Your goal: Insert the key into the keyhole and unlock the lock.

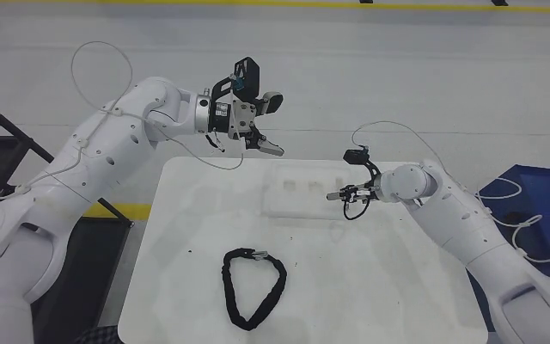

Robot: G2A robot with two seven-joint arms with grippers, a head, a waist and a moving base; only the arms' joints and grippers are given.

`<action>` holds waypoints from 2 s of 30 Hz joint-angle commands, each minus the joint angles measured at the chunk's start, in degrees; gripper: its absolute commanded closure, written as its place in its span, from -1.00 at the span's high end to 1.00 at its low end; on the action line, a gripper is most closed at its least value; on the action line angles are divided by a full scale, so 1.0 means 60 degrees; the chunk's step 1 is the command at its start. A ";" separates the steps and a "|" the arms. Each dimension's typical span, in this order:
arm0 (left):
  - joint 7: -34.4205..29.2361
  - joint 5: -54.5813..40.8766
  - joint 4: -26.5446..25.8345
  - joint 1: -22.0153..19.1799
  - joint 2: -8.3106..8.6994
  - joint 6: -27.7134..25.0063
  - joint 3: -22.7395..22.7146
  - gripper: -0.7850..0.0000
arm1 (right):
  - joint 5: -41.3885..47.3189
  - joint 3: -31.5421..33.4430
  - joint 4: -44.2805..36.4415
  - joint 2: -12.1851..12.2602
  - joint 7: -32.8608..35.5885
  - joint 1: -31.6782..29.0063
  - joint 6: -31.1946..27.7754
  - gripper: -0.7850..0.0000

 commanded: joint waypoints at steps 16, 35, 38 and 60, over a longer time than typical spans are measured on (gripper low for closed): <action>0.0000 0.0000 0.0000 0.0000 0.0000 0.0000 0.0000 1.00 | -0.1038 -0.0183 -0.0994 -0.0173 0.0796 -0.0252 0.2438 0.51; 0.0000 0.0000 0.0000 0.0000 0.0000 0.0000 0.0000 1.00 | -0.1845 -0.0460 -0.0304 -0.0634 0.0726 -0.0122 0.3140 -0.33; 0.0000 0.0000 0.0000 0.0000 0.0000 0.0000 0.0000 1.00 | -0.1836 -0.0468 -0.0155 -0.0717 0.0656 -0.0119 0.3087 -0.35; 0.0000 0.0000 0.0000 0.0000 0.0000 0.0000 0.0000 1.00 | -0.2046 -0.0550 0.1049 -0.1323 0.0506 0.0106 0.3014 -1.00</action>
